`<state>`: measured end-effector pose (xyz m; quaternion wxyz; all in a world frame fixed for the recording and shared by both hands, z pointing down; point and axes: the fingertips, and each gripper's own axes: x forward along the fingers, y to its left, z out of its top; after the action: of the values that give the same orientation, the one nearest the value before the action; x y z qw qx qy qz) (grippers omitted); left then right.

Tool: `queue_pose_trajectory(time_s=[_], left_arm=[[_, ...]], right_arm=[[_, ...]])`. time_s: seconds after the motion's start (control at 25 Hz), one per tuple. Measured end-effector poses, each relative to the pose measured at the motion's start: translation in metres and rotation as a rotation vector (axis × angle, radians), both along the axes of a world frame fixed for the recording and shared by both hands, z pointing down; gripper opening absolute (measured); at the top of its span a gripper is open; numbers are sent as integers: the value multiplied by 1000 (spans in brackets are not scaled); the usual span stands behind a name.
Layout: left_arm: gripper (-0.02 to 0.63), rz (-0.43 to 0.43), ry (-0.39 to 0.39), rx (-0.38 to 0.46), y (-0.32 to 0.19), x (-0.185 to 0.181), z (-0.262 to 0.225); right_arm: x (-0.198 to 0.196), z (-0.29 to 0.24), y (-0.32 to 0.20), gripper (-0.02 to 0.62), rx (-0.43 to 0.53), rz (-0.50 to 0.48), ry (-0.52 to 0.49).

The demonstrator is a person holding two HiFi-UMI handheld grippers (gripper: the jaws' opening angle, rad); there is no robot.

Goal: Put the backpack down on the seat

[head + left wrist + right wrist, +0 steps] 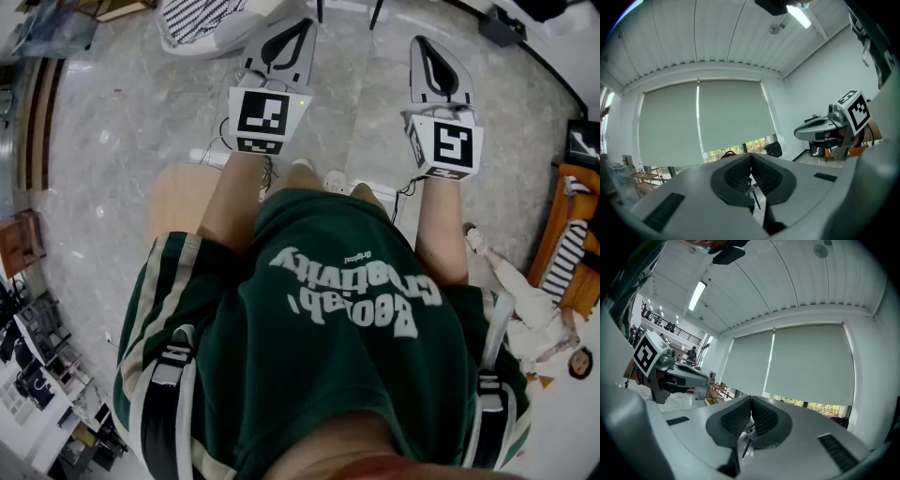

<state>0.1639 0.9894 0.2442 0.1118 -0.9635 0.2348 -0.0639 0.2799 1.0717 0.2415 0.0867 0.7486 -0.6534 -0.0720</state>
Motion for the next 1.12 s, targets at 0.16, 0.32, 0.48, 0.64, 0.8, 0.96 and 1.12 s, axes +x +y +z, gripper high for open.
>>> queue_pose_trajectory(time_s=[0.16,0.32,0.48,0.64,0.8,0.96,1.12], left_arm=[[18,-2,-9,2,3,1,3],[18,-5,-14,-2,3,4,2],[18,2,-17,5,4,8,2],[18,2,-20,9,2,9,6],[18,6,-29,4,-13,19,9],[18,11,-26,2,-43,36,14],[18,20,-22,-5,-94,61,19]], right_arm=[[1,2,5,34,3,3,-10],[6,1,8,34,4,7,-17],[11,4,9,34,8,4,-42],[10,12,8,34,6,-4,-48],[20,16,-4,34,-2,0,-57],[36,22,-31,34,-2,4,-63],[58,30,-81,35,-10,-2,-63]])
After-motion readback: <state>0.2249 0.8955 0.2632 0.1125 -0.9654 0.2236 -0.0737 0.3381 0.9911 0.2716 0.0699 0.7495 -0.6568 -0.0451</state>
